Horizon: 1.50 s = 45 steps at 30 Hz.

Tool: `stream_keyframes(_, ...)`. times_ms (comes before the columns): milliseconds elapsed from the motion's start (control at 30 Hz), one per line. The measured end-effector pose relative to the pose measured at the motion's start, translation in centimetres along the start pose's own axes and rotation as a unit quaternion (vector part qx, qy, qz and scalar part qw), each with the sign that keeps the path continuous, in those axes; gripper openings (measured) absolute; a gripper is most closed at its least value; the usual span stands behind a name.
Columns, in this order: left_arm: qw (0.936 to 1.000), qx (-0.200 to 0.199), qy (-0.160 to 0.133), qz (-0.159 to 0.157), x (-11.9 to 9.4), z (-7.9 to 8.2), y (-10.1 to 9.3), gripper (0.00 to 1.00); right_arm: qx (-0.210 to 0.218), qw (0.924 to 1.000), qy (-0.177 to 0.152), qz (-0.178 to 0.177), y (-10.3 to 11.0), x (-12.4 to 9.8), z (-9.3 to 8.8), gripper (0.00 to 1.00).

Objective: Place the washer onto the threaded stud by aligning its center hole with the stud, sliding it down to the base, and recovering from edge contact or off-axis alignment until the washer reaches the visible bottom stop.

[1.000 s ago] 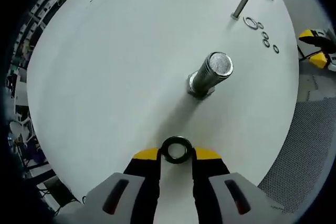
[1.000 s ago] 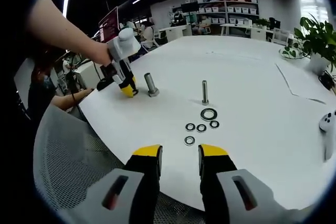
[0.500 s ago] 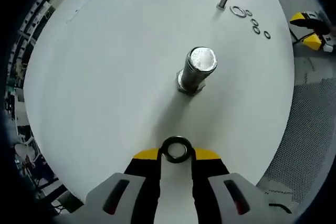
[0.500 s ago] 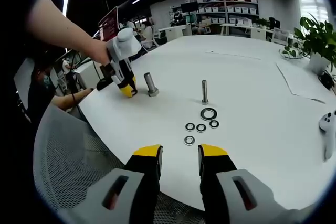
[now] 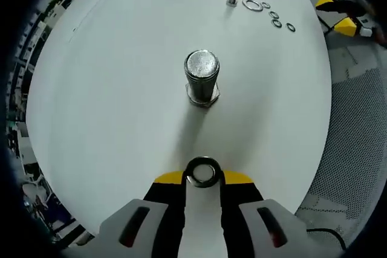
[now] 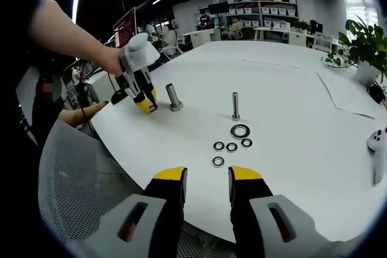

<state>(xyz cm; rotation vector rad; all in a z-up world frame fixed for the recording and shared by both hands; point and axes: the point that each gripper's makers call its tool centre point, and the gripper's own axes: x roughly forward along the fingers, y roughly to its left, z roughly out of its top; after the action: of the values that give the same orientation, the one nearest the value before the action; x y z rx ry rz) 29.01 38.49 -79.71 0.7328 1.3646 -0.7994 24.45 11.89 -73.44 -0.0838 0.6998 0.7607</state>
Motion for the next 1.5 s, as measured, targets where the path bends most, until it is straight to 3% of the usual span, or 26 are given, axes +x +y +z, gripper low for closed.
stream_keyframes(233, 0.9999, 0.005, -0.015, 0.006, -0.9, 0.9, 0.3, 0.19, -0.001, 1.0, 0.001, 0.001, 0.0, 0.0, 0.0, 0.31)
stream_keyframes(867, 0.9964, 0.029, -0.077, 0.021, -6.1, 6.0, 1.2, 0.19, -0.001, 1.0, 0.0, 0.004, 0.1, 0.0, 0.0, 0.31)
stream_keyframes(1500, 0.9945, 0.063, -0.083, 0.009, -6.5, 8.8, 0.2, 0.19, 0.0, 1.0, 0.0, 0.006, 0.2, 0.1, 0.0, 0.31)
